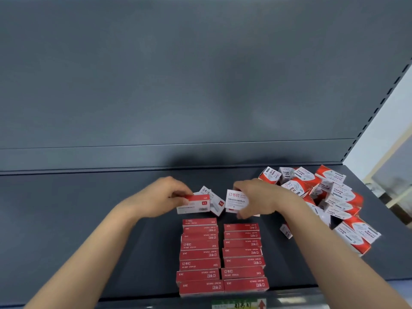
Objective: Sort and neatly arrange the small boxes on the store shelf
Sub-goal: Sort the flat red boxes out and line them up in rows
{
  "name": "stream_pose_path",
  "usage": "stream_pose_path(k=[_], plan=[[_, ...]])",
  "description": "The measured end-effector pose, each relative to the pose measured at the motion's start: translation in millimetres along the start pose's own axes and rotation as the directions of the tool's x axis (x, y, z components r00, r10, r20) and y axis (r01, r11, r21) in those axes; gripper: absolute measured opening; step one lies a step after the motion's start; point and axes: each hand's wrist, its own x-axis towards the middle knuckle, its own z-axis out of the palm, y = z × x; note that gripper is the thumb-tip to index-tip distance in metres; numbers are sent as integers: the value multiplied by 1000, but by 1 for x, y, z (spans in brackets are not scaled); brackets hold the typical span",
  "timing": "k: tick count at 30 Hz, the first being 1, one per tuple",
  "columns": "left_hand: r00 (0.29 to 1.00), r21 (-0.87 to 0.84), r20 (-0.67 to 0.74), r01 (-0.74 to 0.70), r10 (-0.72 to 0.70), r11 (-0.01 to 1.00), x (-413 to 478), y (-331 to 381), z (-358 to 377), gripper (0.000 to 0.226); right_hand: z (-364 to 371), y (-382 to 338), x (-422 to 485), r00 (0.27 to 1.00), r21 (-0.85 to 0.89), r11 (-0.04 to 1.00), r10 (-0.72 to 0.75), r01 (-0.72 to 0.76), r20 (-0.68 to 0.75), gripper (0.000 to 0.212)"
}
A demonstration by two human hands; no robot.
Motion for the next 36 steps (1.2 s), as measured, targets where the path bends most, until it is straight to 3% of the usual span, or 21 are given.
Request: stream_pose_path(k=[9,11,13,15,18,21,26,28,31,36], plan=[[975,-4,214,57,-55,998,3,4,28,23,9,2,0,992,76,997,-41,32,122,42],[995,-31,77,69,-66,997,4,4,26,20,9,0,1,998,54,998,-38,35,59,41],[971,-31,-206,120,-124,992,11,2,20,16,10,-3,9,991,58,998,-24,32,-135,37],[937,11,-304,187,-175,982,23,-3,14,28,10,-9,20,961,112,994,24,7,-275,36],[972,200,-96,229,-213,953,41,-13,15,54,13,-21,36,982,96,995,53,-36,-182,44],[979,252,24,188,-201,949,51,-18,24,54,16,-25,47,994,74,996,53,-46,-94,45],[990,245,-30,144,-141,959,54,-13,27,40,15,-22,51,990,262,964,79,-45,-119,31],[986,232,-55,165,-157,959,56,-8,26,45,9,-21,49,987,301,953,82,-37,-139,25],[983,193,-50,182,-175,964,58,-7,25,43,1,-16,43,976,187,981,94,-57,-198,24],[979,-95,-75,183,-191,978,53,-10,17,22,-2,-6,26,977,76,993,98,-85,-191,20]])
